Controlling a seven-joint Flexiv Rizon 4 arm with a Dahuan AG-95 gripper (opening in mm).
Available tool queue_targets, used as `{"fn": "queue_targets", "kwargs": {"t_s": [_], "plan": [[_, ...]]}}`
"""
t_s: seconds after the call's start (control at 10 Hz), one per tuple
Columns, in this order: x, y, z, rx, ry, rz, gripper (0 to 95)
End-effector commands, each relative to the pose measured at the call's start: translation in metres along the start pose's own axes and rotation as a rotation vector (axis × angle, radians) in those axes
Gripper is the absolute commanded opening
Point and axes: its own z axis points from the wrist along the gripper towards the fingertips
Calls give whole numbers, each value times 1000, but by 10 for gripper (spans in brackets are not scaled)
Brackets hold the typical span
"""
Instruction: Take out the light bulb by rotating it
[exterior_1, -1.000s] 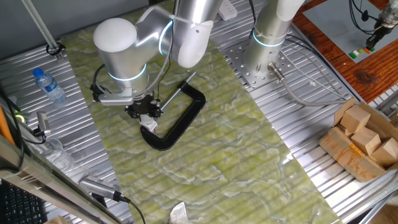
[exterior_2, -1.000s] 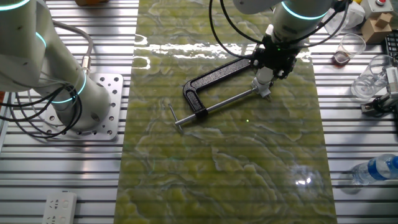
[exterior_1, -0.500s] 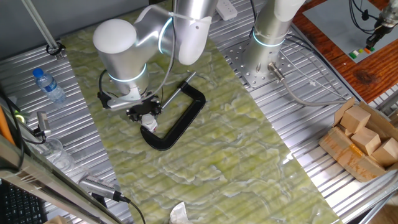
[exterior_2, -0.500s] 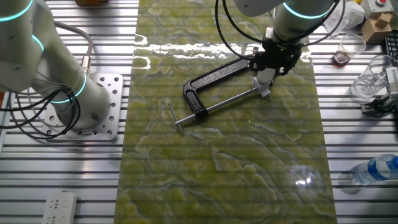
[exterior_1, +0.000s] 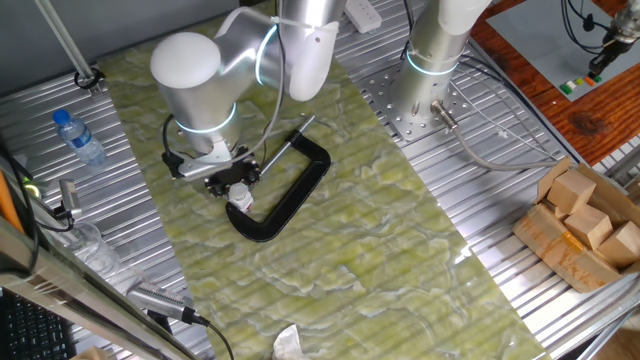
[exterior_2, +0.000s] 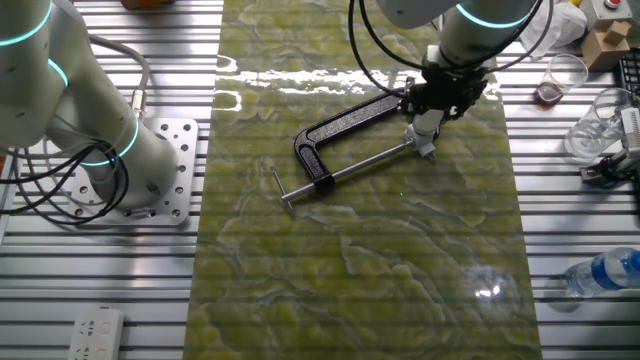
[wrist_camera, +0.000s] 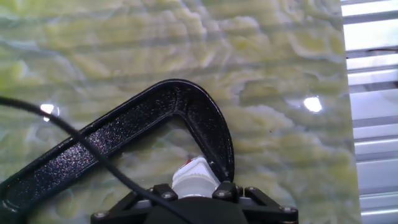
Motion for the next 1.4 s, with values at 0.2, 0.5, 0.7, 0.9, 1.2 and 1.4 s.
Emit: {"fn": "queue_targets", "kwargs": {"t_s": [0.2,0.5,0.7,0.9,1.2,1.4], "plan": [[0,-1,0,5,-2,71,570],[0,-1,0,18,-7,206,570],[1,-2,0,15,-19,431,570],[2,-3,-1,9,-22,547,570],[2,-3,-1,-5,-30,773,570],[2,-3,-1,-10,-31,869,570]]}}
